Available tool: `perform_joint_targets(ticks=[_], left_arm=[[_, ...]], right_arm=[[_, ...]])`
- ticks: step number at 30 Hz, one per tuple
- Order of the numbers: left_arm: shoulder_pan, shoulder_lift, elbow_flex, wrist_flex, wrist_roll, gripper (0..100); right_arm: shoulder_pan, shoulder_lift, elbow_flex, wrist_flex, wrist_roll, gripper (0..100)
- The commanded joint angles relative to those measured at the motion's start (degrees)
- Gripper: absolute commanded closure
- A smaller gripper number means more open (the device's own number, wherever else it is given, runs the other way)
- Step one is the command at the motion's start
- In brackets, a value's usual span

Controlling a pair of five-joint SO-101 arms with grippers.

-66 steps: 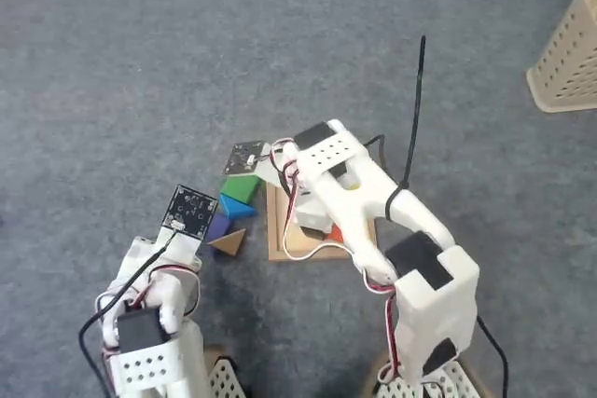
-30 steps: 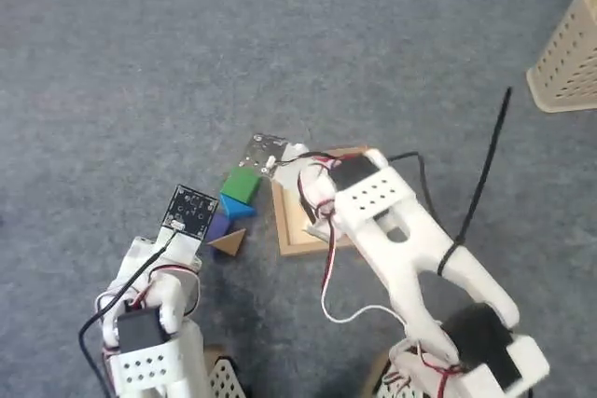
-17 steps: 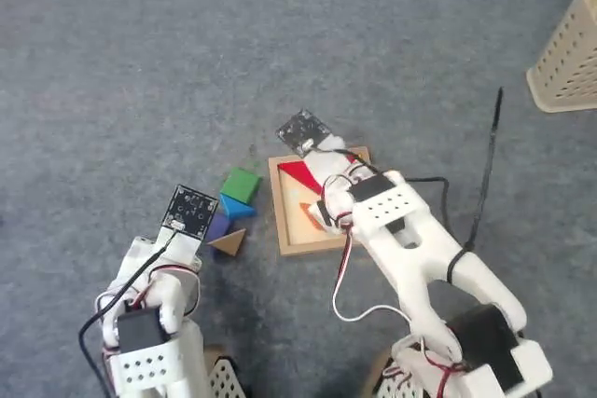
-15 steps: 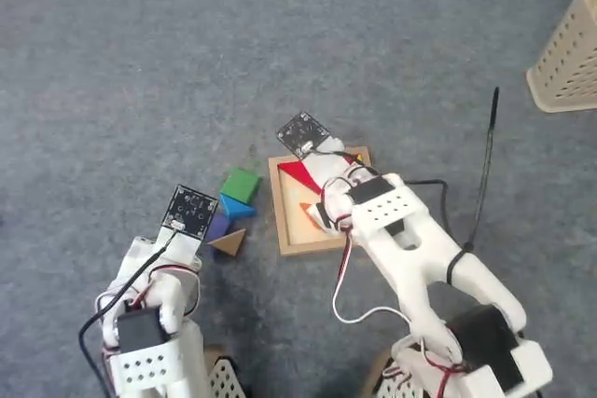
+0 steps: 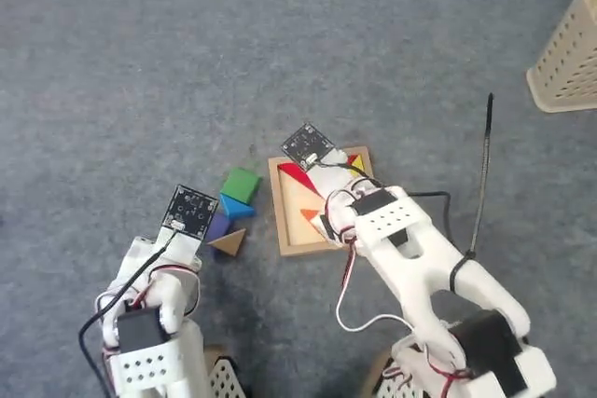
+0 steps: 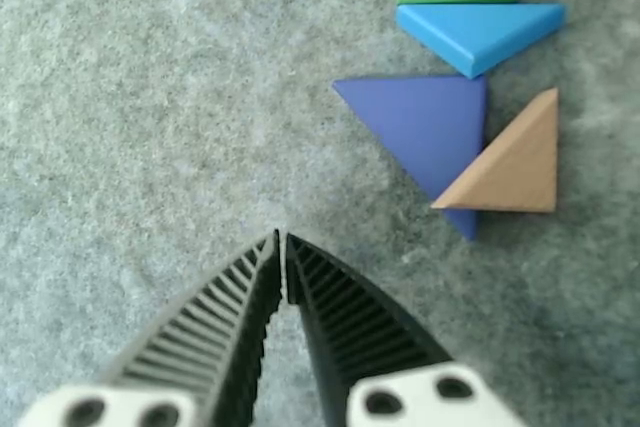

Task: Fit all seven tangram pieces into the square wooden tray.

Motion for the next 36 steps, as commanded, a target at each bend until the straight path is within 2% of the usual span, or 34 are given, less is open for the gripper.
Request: perform_joint_targets(ticks=[1,8,16,21,36], left_arm=[[-0.3,-0.7,-0.2,0.2,-0.6,99],[-0.3,-0.7,-0.2,0.2,-0.6,99],[-0.3,-0.7,-0.2,0.2,-0.6,99],[-0.1,-0.7,-0.2,0.2,-0.6,99],[-0.1,-0.7,-0.2,0.2,-0.6,99]], right_arm=[[3.8,-1.5,1.6,-0.3,2.5,99.3],[11.0,-1.9,2.5,2.2,2.5,99.3],[11.8,-4.6,2.3,4.3,2.2,99.3],[11.8,-16.7,4.2,10.1,2.1,99.3],[12.3,-53.3,31.6,10.5,2.6,99.2]])
